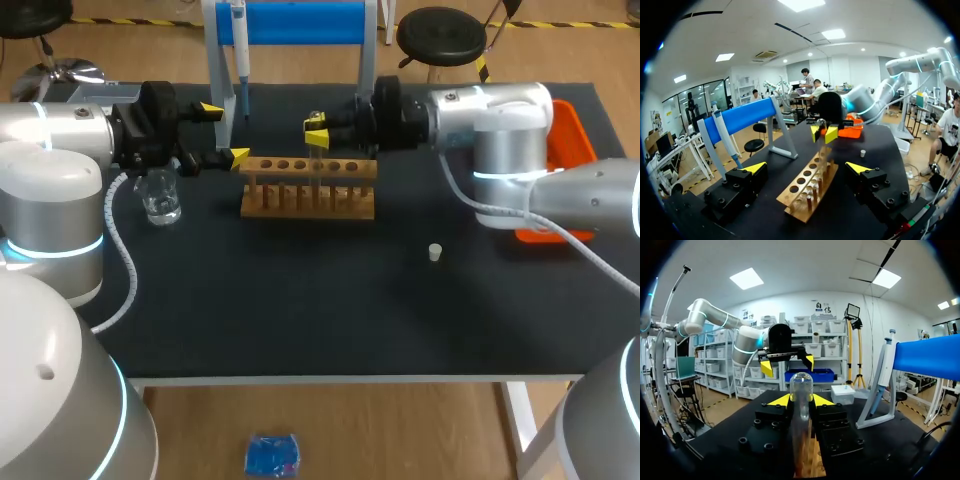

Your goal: Invert the test tube, pick up the pipette, mount the tip to pipette, aspirate from beaker and dispense into the tube, eject the tip, return the pipette, and cap with the stopper.

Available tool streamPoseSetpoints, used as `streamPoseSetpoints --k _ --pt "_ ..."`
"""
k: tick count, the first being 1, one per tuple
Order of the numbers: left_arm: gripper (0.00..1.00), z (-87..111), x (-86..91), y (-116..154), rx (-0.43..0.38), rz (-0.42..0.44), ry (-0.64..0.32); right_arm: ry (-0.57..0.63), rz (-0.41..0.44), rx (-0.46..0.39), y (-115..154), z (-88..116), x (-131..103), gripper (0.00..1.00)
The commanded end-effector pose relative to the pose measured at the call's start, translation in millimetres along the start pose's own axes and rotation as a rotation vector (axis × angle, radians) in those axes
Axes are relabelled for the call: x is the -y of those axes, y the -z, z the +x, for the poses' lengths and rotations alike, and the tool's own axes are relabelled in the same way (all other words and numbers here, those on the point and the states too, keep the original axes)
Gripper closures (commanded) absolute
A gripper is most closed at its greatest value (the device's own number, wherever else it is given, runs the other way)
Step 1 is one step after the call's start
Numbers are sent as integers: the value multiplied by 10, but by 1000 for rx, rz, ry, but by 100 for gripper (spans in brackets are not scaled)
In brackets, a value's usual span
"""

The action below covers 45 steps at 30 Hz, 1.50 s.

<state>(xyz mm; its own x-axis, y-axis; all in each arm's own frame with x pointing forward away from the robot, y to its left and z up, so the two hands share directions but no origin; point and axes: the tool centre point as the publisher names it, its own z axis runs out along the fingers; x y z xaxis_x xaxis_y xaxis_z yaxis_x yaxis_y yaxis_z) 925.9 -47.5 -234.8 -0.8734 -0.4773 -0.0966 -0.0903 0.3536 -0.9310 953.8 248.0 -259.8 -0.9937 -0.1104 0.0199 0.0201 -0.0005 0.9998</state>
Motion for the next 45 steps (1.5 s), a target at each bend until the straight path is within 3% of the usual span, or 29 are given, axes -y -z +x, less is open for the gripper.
streamPoseSetpoints --k 1,30,38,45 --pt "0 5 -5 -7 3 1 -1 -1 4 3 24 52 -77 100" --pt "0 5 -5 -7 3 1 -1 33 17 28 43 251 -527 100" --pt "0 5 -5 -7 3 1 -1 33 6 41 75 373 -784 100" --pt "0 5 -5 -7 3 1 -1 46 29 53 148 644 -1195 100"
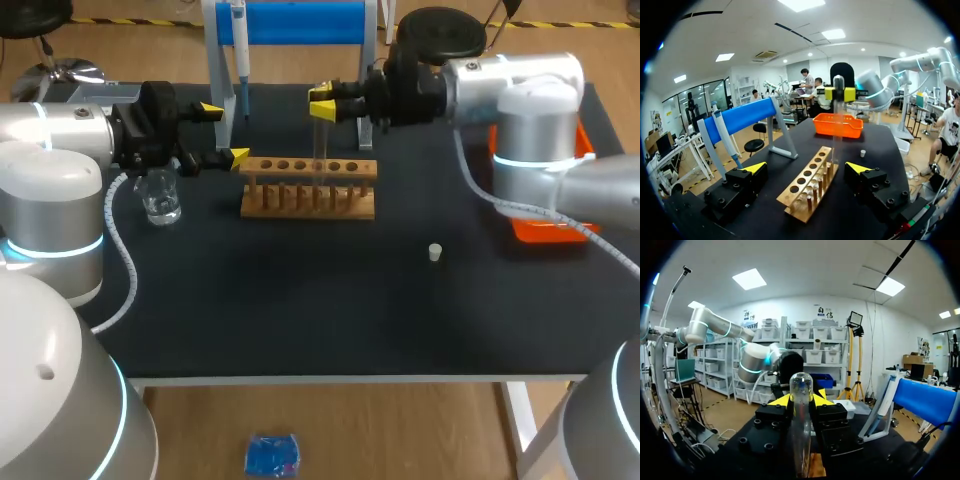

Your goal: Invert the test tube, pick up the pipette, mount the tip to pipette, aspirate from beaker and dispense into the tube, eject the tip, return the pipette, and cap with the stopper.

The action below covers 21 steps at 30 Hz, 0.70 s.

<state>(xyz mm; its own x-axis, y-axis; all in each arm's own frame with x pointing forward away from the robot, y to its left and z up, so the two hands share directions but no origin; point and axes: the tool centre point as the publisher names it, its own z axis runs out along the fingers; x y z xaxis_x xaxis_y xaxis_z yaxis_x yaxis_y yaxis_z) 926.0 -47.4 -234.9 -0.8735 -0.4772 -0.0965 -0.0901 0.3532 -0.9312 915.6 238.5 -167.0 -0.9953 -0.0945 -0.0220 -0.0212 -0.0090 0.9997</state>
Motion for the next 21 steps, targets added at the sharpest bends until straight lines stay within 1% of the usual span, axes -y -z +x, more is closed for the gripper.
streamPoseSetpoints --k 1,3,4,6,21 --pt "0 6 -4 -7 3 1 -1 0 36 46 126 276 -379 100" --pt "0 6 -4 -7 3 1 -1 4 26 40 168 382 -533 100" --pt "0 6 -4 -7 3 1 -1 5 35 58 190 436 -602 100" --pt "0 6 -4 -7 3 1 -1 -4 15 48 239 544 -735 100" --pt "0 6 -4 -7 3 1 -1 -4 15 48 239 544 -735 100"
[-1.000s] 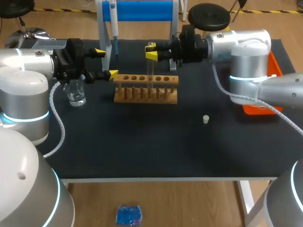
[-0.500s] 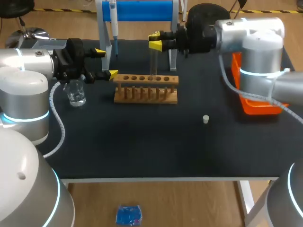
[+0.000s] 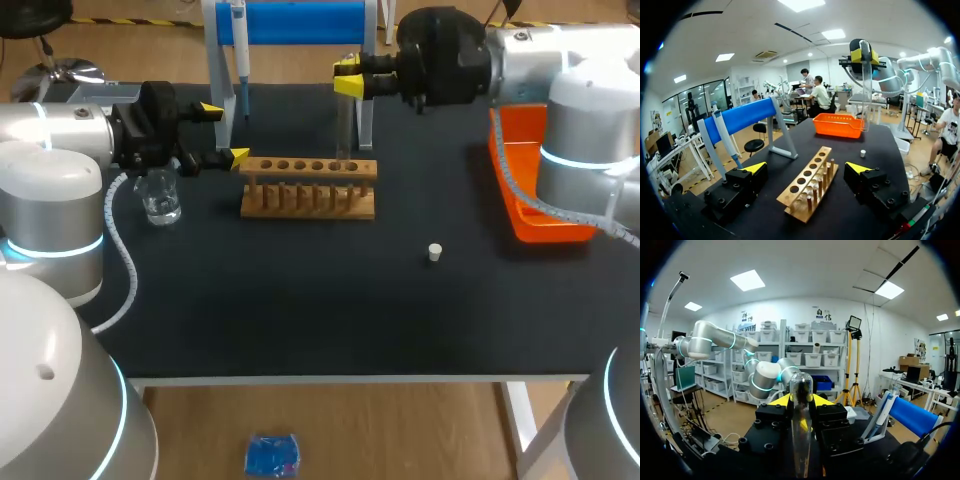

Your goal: Invert the test tube, pick up the pipette, mount the tip to pipette, aspirate from beaker and dispense into the tube, eject the tip, return the pipette, and cap with the stopper.

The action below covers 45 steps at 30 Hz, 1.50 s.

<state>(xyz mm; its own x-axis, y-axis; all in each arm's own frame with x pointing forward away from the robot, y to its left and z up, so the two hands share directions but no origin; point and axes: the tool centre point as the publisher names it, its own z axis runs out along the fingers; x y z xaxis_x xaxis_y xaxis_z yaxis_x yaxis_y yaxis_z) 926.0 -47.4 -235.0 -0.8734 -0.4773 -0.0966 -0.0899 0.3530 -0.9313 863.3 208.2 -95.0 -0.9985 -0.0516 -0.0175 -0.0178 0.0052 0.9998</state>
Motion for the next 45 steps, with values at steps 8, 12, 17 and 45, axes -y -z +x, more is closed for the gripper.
streamPoseSetpoints --k 8,12,17,45 --pt "0 6 -3 -7 3 1 -1 -225 74 -11 -33 -37 68 100" --pt "0 6 -3 -7 3 1 -1 -664 186 7 -84 -225 123 100" --pt "0 6 -3 -7 3 1 -1 -1077 229 -23 -140 -410 167 100" --pt "0 6 -3 -7 3 1 -1 -1669 130 -133 -179 -434 446 100"
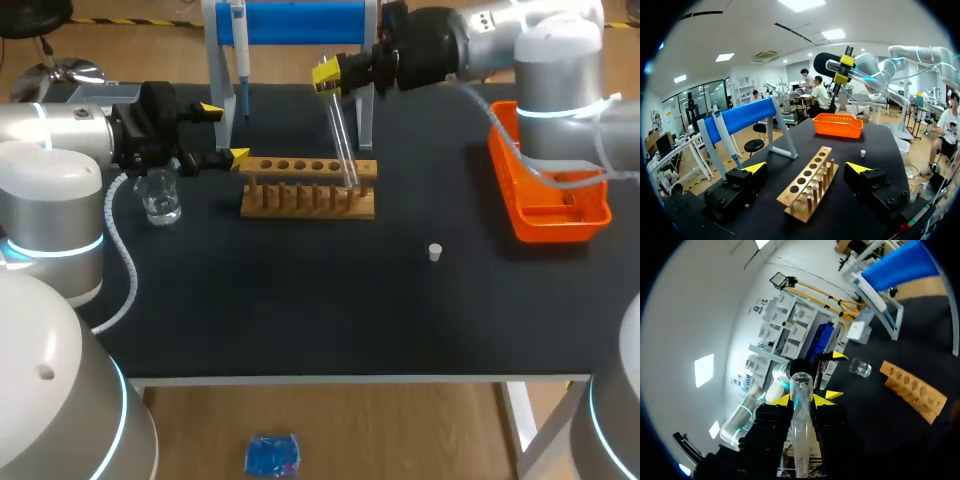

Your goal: Invert the test tube, pick up the pipette, mount the tip to pipette, aspirate from beaker and dispense into the tube, eject the tip, return the pipette, and cap with the stopper.

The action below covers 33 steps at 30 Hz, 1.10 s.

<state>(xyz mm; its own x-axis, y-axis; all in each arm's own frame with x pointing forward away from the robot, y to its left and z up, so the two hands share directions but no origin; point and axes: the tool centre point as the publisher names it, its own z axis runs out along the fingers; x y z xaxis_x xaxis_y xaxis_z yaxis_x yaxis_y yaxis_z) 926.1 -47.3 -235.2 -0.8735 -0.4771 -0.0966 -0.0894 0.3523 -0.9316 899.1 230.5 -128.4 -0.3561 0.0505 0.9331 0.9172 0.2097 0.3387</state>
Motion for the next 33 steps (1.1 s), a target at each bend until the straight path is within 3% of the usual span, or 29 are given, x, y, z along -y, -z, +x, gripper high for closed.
streamPoseSetpoints --k 1,9,23,33 --pt "0 7 -1 -6 3 0 -1 -433 19 -135 33 -149 -26 100" --pt "0 7 -1 -6 3 0 -1 -477 -17 -185 72 -261 -64 100" --pt "0 7 -1 -6 3 0 -1 -362 -40 -170 55 -361 55 100" --pt "0 7 -1 -6 3 0 -1 -348 -39 -161 80 -355 91 100"
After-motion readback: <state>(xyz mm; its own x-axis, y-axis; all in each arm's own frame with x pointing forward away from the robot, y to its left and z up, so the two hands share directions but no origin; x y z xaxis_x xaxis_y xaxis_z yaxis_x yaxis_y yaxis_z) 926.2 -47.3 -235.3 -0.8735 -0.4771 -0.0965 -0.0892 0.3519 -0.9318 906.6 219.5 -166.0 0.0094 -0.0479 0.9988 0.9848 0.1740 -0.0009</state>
